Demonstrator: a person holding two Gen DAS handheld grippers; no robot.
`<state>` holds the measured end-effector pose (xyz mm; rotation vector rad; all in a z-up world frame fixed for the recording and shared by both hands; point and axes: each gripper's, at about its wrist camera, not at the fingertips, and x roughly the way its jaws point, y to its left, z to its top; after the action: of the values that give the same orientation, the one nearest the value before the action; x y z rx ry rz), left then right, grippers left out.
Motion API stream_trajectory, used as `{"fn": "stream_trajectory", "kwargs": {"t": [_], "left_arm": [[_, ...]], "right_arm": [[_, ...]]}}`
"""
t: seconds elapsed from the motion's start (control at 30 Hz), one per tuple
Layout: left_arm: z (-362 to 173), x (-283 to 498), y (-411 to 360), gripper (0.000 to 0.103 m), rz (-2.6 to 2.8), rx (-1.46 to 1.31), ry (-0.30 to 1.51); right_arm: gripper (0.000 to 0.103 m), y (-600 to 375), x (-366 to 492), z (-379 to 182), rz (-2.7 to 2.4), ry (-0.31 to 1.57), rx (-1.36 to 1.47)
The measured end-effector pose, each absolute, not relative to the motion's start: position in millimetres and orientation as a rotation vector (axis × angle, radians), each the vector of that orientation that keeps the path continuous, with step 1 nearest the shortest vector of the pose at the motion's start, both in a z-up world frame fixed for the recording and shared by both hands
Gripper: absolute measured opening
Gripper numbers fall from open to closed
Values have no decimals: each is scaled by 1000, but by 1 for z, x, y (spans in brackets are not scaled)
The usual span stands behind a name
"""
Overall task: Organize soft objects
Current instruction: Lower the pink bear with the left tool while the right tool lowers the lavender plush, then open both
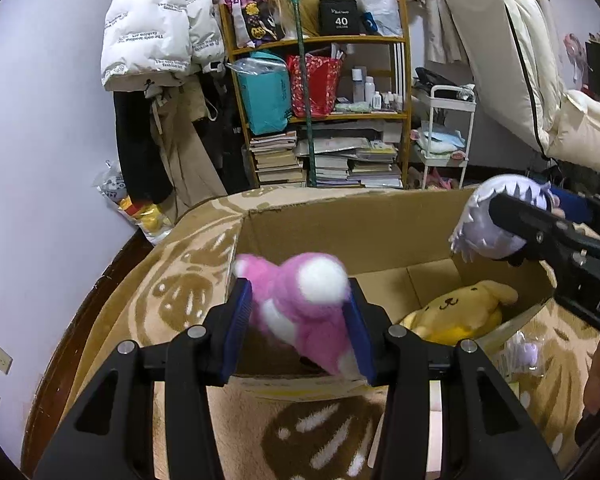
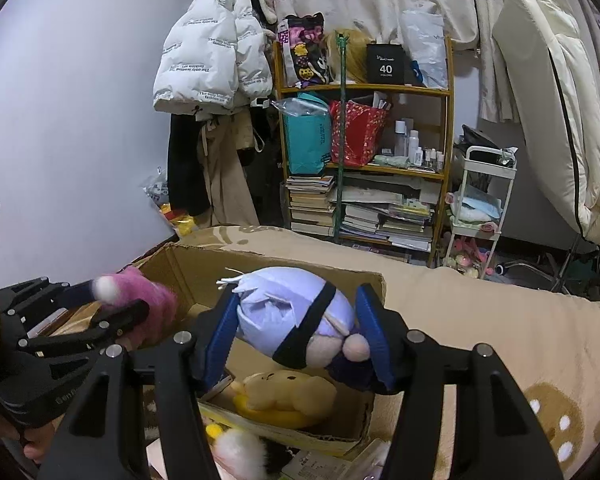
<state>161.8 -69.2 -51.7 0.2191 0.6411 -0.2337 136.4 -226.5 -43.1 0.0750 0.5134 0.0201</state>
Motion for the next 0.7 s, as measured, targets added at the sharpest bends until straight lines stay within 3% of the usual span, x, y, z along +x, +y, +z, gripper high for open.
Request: {"fn": "stream_trajectory", "kwargs": {"t": [0.17, 0.27, 0.6, 0.7], "left_arm": [[-52, 159, -68, 46, -237, 211, 649], [-51, 158, -63, 55, -238, 198, 650], [-43, 156, -44, 56, -241, 120, 671], [-41, 156, -41, 61, -231, 122, 673]], "right_arm": [[63, -221, 134, -37, 10, 498, 62], [66, -218, 135, -37, 48, 507, 71], [68, -205, 138, -45, 70, 548, 68], [71, -203, 138, -45, 66, 558, 71]]}}
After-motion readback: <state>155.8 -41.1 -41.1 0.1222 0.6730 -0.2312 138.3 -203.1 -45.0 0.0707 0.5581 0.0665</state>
